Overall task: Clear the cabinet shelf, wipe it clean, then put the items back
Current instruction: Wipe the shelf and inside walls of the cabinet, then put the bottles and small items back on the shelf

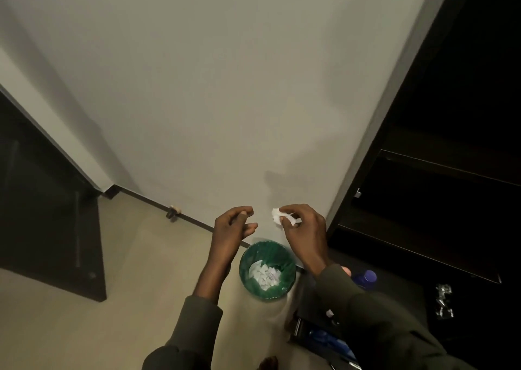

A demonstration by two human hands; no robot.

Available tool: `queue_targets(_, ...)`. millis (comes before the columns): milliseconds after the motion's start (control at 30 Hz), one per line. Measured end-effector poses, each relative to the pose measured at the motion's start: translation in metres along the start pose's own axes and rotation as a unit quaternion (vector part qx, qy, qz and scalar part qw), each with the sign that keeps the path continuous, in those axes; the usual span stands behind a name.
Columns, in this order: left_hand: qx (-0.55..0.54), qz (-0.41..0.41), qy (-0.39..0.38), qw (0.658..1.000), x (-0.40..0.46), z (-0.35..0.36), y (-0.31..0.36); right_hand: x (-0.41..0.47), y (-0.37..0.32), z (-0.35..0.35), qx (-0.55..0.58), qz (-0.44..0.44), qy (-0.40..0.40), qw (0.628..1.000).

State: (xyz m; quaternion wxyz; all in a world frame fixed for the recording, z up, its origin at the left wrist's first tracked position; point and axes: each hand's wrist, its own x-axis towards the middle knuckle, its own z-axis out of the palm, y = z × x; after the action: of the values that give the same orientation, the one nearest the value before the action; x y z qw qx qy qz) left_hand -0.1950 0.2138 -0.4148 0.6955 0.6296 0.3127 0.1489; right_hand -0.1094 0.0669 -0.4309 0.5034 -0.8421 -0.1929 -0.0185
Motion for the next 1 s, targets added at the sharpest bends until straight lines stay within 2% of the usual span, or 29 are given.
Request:
queue_targets(200,0.045,-0.025,-0.019,0.998,0.016,0.0,-0.023,0.019,0.027,0.033,-0.077,0.077,-0.068,0.992)
queue_targets(400,0.078,-0.041,-0.013,0.996,0.042,-0.005,-0.041,0.041,0.04,0.055,-0.021,0.151,-0.114,0.982)
queue_targets(600,0.069,-0.073,0.065,0.993,0.046,-0.036,-0.08,0.026,0.019,0.014,0.133,0.125,-0.028,0.983)
queue_targets(733,0.052,-0.119,0.122,0.984,0.037,-0.043,-0.109,-0.001,0.018,-0.033,0.237,0.124,0.02,0.963)
queue_targets(833,0.054,-0.124,0.089,0.987,0.031,-0.027,-0.118,-0.02,0.032,-0.073,0.283,0.132,0.071,0.947)
queue_targets(1000,0.077,-0.117,-0.022,0.99,0.025,0.024,-0.125,-0.055,0.086,-0.136,0.242,0.182,0.175,0.937)
